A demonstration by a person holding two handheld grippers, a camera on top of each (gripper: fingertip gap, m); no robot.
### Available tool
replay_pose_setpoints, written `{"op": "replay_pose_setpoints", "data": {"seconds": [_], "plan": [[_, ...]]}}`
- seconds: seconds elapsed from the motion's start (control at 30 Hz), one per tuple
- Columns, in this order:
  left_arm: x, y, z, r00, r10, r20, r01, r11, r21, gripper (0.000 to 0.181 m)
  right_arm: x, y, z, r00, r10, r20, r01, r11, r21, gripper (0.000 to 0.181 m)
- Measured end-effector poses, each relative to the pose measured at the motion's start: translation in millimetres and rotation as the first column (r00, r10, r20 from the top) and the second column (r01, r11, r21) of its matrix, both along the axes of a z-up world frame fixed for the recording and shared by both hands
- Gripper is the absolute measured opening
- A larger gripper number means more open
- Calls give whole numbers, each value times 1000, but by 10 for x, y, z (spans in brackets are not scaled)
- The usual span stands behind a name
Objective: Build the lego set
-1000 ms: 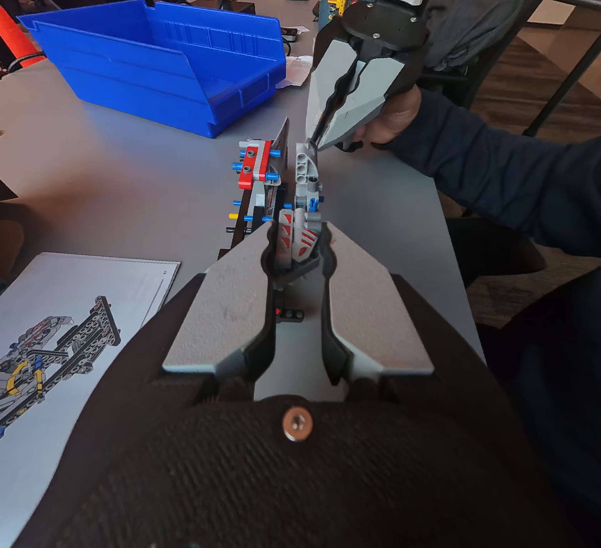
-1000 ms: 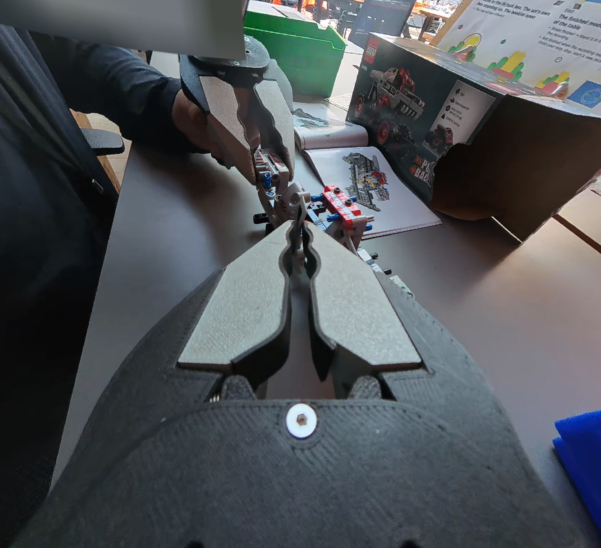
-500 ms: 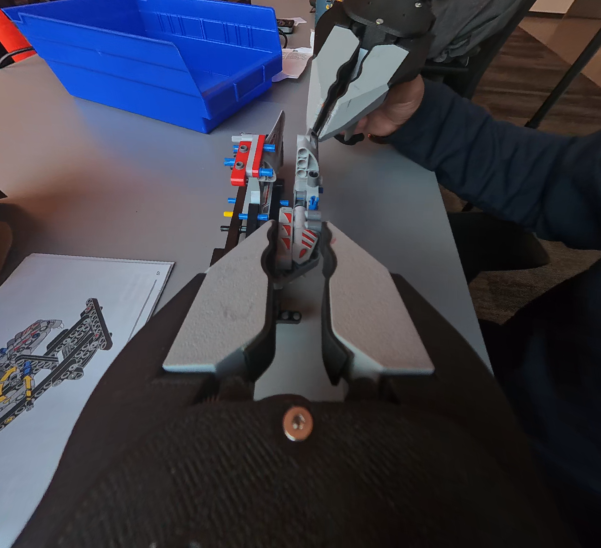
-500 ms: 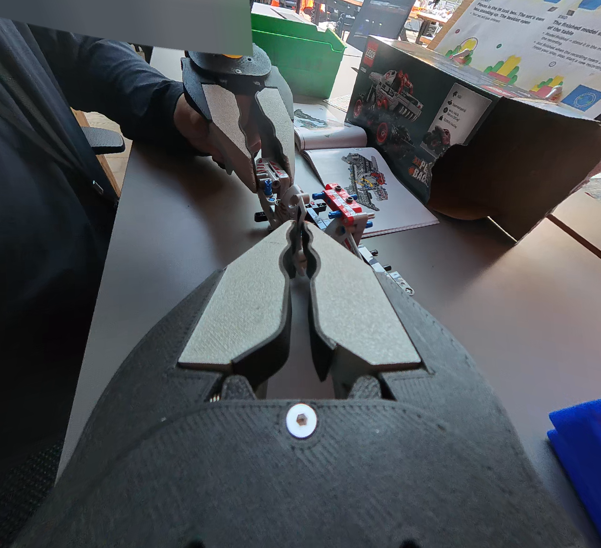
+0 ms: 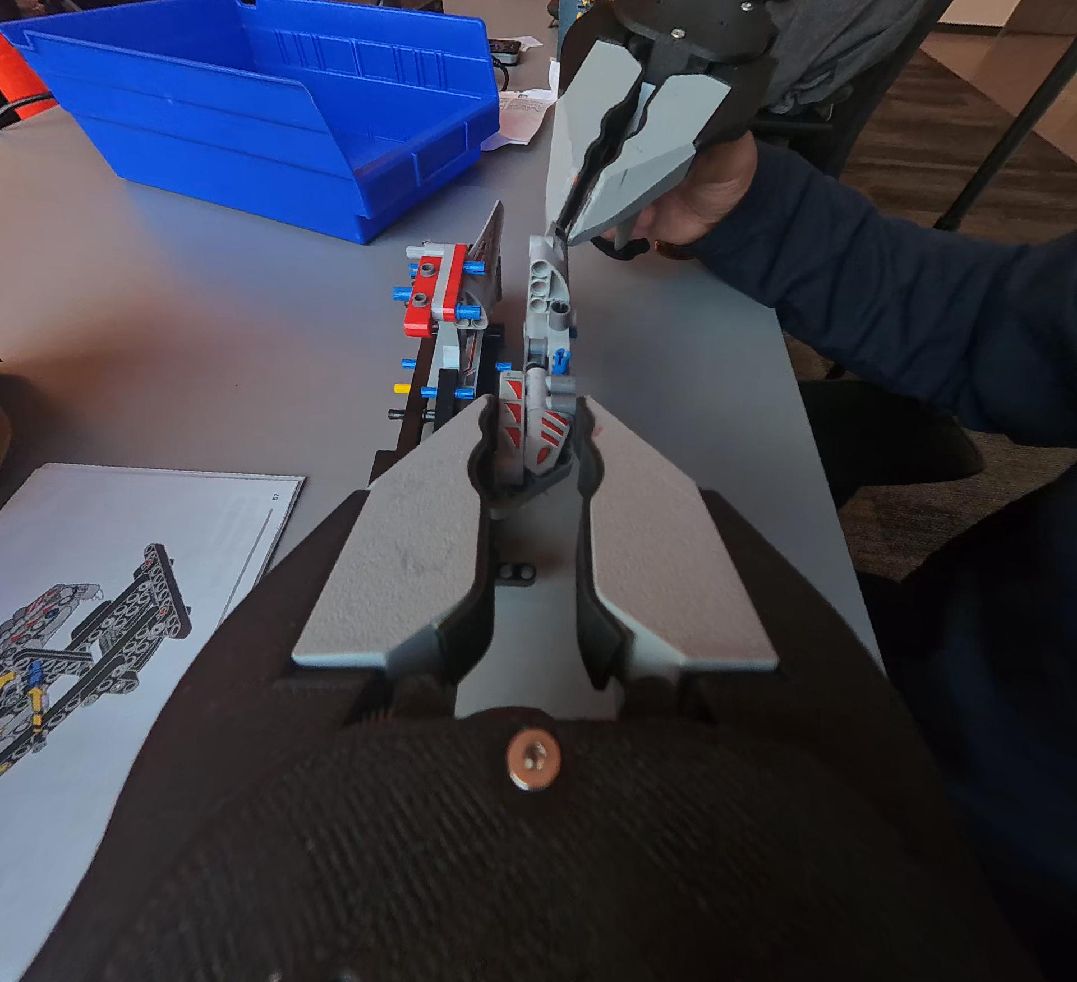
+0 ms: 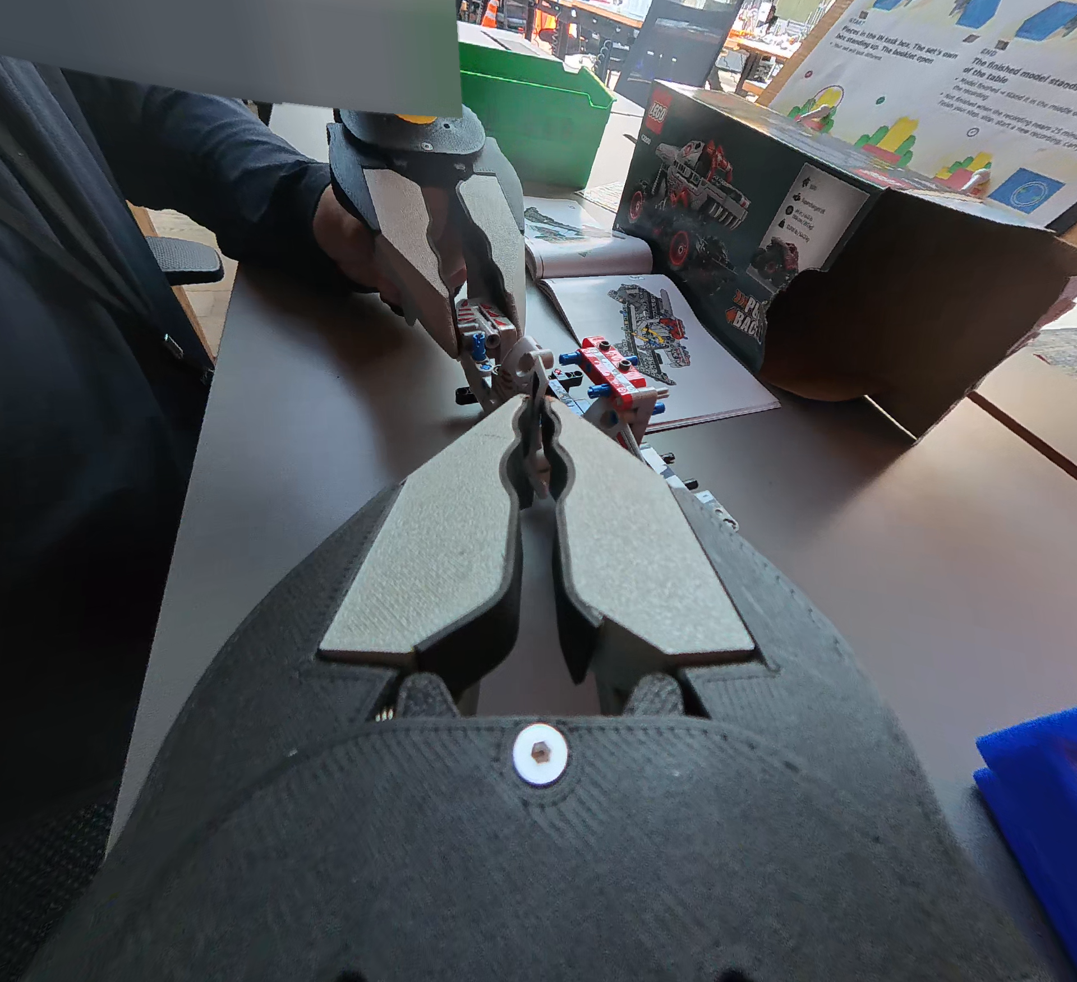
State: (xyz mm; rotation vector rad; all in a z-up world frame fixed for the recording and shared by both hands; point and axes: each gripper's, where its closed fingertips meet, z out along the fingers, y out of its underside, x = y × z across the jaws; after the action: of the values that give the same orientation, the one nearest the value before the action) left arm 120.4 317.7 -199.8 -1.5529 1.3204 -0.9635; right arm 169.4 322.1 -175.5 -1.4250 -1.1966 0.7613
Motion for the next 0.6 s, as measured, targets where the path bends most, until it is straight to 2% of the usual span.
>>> {"op": "replay_pose_setpoints", "data": {"seconds": [0.6], "plan": [[15, 51, 11, 1000, -4, -1, 4, 1000, 17, 23, 27, 51, -48, 999, -41, 26, 41, 999, -6, 0]]}}
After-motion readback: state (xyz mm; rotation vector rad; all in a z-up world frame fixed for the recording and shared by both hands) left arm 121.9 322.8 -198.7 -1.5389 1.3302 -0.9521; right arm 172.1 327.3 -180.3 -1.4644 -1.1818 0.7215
